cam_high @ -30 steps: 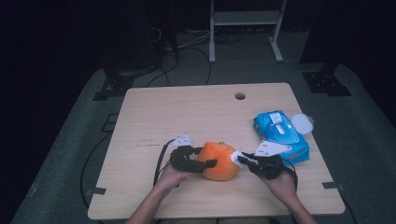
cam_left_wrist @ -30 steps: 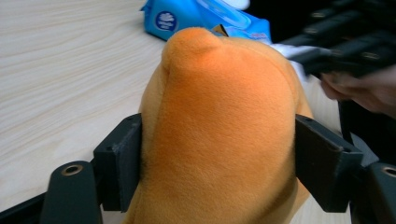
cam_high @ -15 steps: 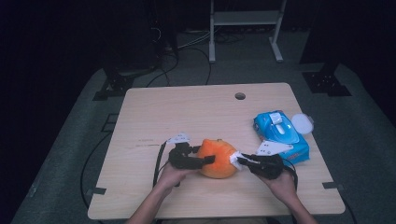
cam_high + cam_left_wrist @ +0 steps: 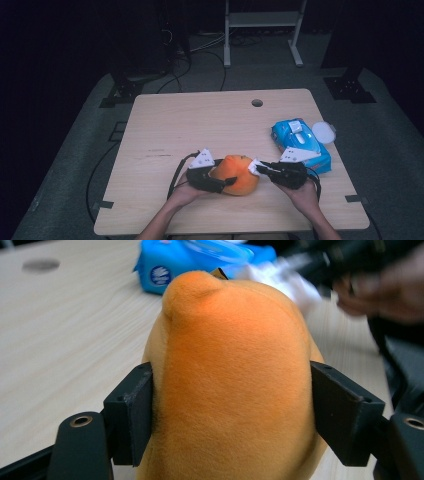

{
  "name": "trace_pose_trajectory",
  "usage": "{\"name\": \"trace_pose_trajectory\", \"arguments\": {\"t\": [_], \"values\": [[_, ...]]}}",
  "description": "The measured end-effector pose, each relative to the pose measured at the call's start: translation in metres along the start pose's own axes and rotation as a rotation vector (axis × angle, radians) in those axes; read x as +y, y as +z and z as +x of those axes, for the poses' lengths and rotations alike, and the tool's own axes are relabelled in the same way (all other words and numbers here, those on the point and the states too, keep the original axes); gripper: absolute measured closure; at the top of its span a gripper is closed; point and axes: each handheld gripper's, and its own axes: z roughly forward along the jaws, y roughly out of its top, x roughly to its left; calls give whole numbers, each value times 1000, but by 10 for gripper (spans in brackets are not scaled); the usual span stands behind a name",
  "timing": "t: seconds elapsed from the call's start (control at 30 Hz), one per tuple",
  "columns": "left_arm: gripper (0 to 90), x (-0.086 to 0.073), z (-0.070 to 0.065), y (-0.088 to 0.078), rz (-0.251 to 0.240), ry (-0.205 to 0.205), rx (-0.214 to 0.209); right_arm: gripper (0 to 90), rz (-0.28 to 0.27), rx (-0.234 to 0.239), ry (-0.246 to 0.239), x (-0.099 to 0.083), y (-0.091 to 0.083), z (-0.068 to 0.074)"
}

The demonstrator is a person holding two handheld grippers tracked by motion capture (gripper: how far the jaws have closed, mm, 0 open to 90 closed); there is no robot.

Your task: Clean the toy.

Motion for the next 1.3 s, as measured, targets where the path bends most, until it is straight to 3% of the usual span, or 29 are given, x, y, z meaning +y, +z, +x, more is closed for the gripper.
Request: {"name": "trace_pose_trajectory", "arguments": {"t": [0.1,0.17,0.23,0.37,0.4,0.5,0.57,0.67,0.73,0.8,0.87,1.0,1.13,1.3], "values": [[260,3,-14,3,26,147,4,802,-38,37,-5,6,-1,6],[257,3,-19,2,32,218,-5,802,-35,51,-25,8,-2,9],[250,2,-21,1,25,257,-26,801,-22,55,-32,6,-3,8],[218,0,-25,-1,23,327,-60,801,32,11,-10,-2,-5,-4],[196,0,-24,-1,22,318,-58,802,40,18,1,-5,-4,-6],[121,1,-18,2,39,239,-56,803,40,32,-6,-3,-5,-2],[164,1,-22,3,38,299,-64,804,23,55,-36,4,-3,7],[202,1,-34,3,58,424,-70,803,-5,124,-61,13,1,21],[211,1,-37,1,72,461,-69,804,11,131,-83,13,4,24],[218,0,-36,-1,63,468,-83,803,19,132,-63,9,4,18],[218,0,-37,-1,63,474,-87,803,49,83,-56,3,3,10],[216,0,-35,-2,63,466,-92,804,115,27,9,-11,4,-15],[215,-2,-26,-4,60,390,-98,804,174,12,57,-21,6,-27],[227,-2,-14,-5,56,260,-88,803,132,22,49,-12,3,-18]]}}
